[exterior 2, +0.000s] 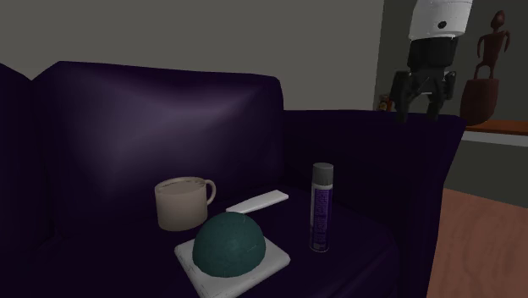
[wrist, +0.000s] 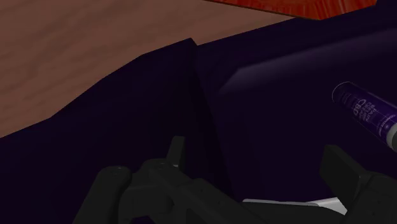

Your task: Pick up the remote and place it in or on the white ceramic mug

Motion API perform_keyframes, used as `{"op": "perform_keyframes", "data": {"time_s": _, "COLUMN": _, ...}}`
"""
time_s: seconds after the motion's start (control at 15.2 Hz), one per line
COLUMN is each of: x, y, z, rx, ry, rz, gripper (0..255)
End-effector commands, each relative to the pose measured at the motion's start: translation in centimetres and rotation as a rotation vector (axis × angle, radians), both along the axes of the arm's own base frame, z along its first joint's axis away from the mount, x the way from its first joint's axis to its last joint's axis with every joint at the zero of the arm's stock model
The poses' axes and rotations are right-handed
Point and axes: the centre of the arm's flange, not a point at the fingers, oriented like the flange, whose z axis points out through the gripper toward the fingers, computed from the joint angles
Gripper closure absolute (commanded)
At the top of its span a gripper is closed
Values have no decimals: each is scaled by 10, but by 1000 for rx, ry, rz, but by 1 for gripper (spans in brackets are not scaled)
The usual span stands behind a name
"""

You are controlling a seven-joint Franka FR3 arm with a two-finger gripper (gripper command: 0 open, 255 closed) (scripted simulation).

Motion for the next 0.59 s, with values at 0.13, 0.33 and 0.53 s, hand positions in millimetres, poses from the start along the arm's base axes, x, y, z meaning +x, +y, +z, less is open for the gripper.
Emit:
{"op": "perform_keyframes", "data": {"time_s": 0.13, "x": 2, "y": 23, "z": -13, "rx": 4, "ry": 3, "rz": -69, "gripper": 0}}
{"op": "perform_keyframes", "data": {"time_s": 0.33, "x": 9, "y": 58, "z": -33, "rx": 10, "ry": 8, "rz": -172, "gripper": 0}}
{"op": "perform_keyframes", "data": {"time_s": 0.53, "x": 19, "y": 91, "z": -53, "rx": 15, "ry": 13, "rz": -275, "gripper": 0}}
